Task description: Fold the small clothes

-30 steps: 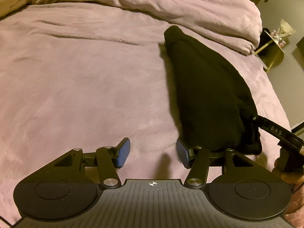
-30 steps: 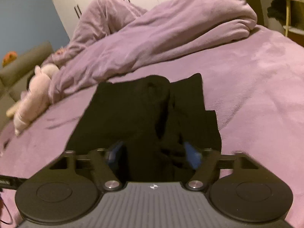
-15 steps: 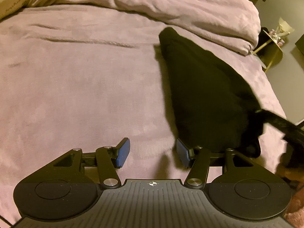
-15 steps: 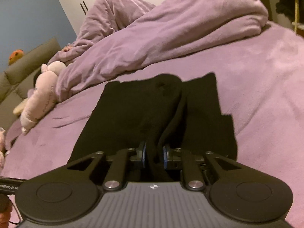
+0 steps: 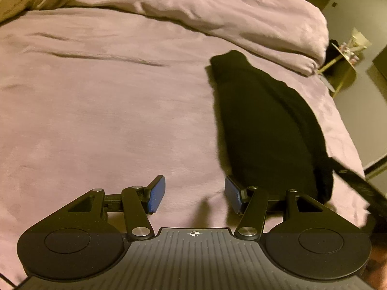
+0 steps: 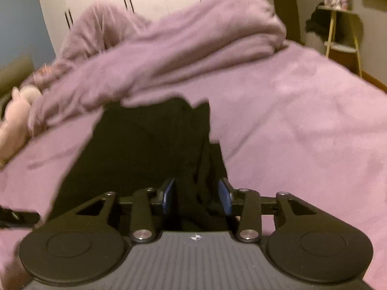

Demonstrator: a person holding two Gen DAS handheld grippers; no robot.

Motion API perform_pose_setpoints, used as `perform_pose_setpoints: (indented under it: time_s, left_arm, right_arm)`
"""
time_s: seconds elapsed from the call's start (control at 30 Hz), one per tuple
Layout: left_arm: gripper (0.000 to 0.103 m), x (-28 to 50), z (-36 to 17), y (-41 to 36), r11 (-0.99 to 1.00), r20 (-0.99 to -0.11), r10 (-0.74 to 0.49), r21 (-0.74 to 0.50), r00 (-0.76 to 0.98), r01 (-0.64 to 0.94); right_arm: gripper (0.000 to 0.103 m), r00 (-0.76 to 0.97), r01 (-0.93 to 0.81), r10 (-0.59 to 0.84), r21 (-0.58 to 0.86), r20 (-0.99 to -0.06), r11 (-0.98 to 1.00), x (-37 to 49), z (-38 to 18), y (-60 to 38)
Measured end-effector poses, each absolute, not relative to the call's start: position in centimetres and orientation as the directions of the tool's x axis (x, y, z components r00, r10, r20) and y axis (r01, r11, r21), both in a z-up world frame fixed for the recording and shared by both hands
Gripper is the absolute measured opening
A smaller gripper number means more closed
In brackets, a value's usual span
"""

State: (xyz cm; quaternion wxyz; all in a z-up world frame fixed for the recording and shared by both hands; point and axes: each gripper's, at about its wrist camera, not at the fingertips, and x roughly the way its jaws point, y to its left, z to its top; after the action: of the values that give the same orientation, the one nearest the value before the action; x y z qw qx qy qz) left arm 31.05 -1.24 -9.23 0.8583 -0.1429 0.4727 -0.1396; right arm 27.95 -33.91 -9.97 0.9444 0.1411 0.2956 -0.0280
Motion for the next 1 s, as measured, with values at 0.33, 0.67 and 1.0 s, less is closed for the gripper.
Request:
perform_pose_setpoints:
  time_s: [0.33, 0.67, 1.0]
  left_arm:
    - [0.06, 30.9, -8.9, 0.6, 0.937, -0.792, -0.322, -0.343, 0.519, 0.058]
    - [0.06, 32.0, -9.3, 0.6, 0.907, -0.763, -0.391, -0.414, 0.514, 0.075]
    - [0.062, 37.5, -11.0, -4.5, 0.794, -0.669, -0.58, -0.592, 0.464, 0.139]
  right_arm:
    - [0.033, 0.78, -0.164, 0.289, 0.265, -0.555, 0.95, 29.5, -10.8, -26.3]
    - [0.048, 0.755, -0.156, 0.29, 0.268, -0.588, 0.951, 27.3, -9.8, -29.9]
    - [0.066, 0.747, 0.093, 0.381, 0.653, -0.545, 0.751, 31.5, -13.5, -42.7]
